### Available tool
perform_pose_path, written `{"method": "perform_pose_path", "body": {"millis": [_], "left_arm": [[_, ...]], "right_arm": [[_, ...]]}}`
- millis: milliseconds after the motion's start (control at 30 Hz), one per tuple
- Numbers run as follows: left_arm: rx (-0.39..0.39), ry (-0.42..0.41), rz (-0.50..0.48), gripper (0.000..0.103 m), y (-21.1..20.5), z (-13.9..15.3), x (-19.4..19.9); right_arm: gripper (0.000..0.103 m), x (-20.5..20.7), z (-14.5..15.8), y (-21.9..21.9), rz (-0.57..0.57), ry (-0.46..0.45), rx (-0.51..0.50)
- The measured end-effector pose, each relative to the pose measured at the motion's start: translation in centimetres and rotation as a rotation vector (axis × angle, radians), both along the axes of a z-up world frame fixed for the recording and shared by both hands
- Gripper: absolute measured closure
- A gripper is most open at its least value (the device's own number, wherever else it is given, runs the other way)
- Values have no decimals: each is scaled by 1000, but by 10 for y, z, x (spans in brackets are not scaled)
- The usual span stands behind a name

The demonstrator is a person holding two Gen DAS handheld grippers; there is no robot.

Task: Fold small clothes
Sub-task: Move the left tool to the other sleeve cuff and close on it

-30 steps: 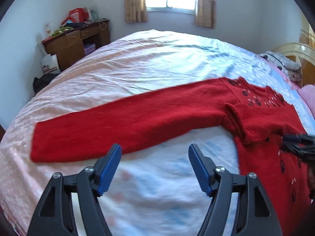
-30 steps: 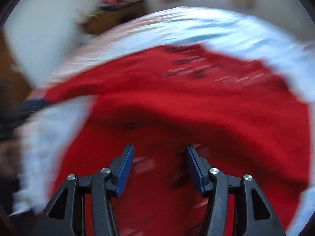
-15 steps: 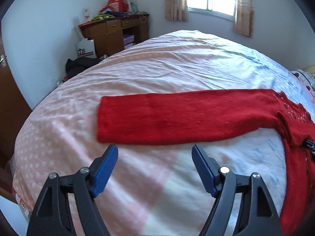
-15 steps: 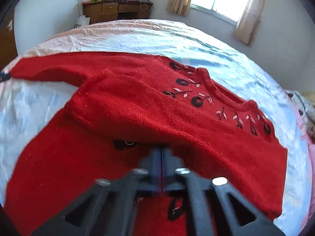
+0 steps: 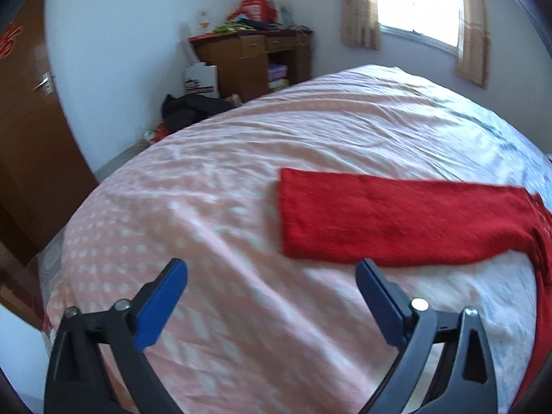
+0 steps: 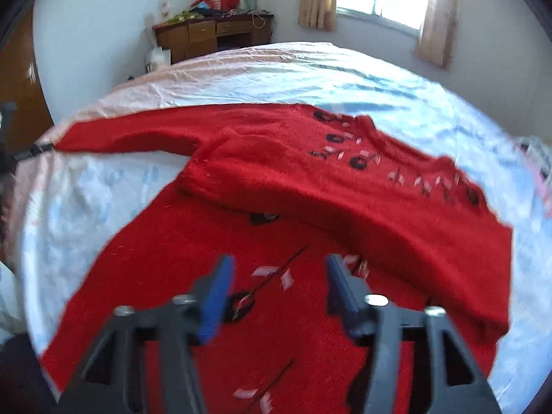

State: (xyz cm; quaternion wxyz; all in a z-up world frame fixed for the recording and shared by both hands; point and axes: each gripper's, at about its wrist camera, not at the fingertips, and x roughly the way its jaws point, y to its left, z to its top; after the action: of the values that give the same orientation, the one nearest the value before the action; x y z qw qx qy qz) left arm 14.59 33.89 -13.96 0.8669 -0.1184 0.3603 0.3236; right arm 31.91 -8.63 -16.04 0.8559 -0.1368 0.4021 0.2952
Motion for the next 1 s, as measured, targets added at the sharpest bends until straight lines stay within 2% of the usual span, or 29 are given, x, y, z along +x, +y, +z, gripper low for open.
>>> {"method": "perform_pose_path", "body": {"millis": [133, 200, 267, 433, 500, 633, 700, 800, 833, 1000], "left_arm": [[-47, -34, 50, 3, 20, -3, -7], [-98, -53, 64, 4, 28, -6, -7], [-133, -59, 64, 11, 31, -8, -4], [-123, -57, 15, 25, 19, -6, 17], [-116, -53, 4, 26, 16, -6, 27], [-171, -34, -20, 43, 16, -15, 47], [-165, -25, -19, 45, 16, -18, 53], [-149, -16, -22, 79, 15, -17, 56], [-159, -24, -35, 85, 15, -15, 54], [-123, -43, -70, 88, 5, 1, 53]], "right_arm": [[43, -22, -7, -3, 3, 7, -41], [43, -33, -10, -4, 9, 2, -62], [43, -41, -10, -6, 8, -9, -73], [43, -57, -9, -16, -10, -17, -61], [43, -60, -10, -20, -17, -20, -64], [43, -67, -11, -31, -40, -20, -69], [43, -71, -10, -38, -53, -23, -62], [43, -75, -7, -52, -73, -29, -45], [43, -76, -7, -57, -85, -32, -39], [43, -69, -8, -81, -170, -8, 3]]}}
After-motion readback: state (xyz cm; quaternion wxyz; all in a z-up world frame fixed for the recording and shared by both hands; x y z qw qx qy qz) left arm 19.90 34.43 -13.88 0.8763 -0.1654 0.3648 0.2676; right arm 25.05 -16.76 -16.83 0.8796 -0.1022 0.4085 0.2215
